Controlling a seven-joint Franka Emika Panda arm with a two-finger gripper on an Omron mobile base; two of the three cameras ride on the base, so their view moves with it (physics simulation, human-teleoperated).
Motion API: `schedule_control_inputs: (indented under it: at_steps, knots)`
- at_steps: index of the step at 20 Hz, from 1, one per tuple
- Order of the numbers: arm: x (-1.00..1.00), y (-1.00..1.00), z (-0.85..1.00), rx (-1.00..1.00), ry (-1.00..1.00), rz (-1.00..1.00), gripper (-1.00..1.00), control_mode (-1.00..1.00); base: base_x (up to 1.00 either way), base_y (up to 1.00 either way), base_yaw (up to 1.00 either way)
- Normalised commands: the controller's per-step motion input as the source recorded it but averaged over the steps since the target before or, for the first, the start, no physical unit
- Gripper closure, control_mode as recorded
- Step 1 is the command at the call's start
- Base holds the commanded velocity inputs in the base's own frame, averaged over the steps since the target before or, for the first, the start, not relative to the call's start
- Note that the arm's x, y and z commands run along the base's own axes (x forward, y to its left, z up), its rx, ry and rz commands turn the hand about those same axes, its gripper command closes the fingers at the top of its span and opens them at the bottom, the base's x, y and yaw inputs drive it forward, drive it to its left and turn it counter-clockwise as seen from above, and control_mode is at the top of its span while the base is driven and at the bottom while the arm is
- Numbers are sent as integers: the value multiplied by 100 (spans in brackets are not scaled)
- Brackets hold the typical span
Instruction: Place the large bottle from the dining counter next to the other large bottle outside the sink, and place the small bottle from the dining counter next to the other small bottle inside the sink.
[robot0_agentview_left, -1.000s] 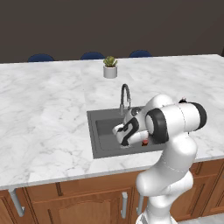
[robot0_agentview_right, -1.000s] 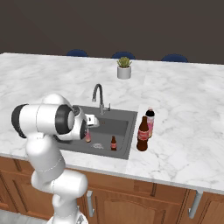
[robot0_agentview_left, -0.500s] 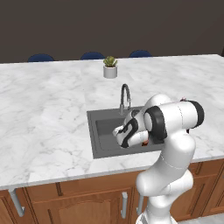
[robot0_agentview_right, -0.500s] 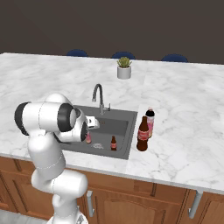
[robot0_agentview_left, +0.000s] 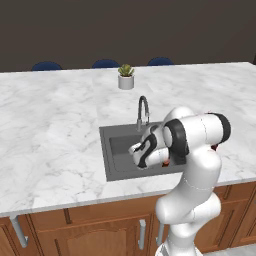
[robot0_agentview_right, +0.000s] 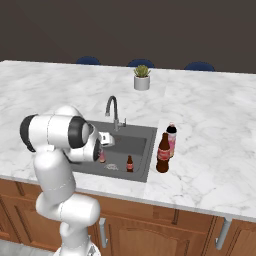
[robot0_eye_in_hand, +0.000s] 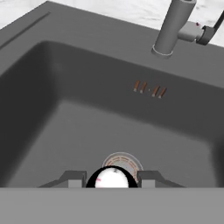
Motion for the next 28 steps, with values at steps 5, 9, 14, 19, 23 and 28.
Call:
schedule_control_inputs:
  at_steps: [5, 9, 14, 19, 23, 28]
  knots:
    - [19, -1, -5, 0, -2, 1, 100, -100, 0, 0, 0]
    - [10, 0, -23, 0, 0, 1, 100, -100, 0, 0, 0]
    - [5, 0, -25, 0, 0, 1, 100, -100, 0, 0, 0]
    - [1, 0, -13, 0, -1, 1, 100, -100, 0, 0, 0]
    - [1, 0, -6, 0, -2, 1, 100, -100, 0, 0, 0]
    - [1, 0, 0, 0, -4, 1, 100, -100, 0, 0, 0]
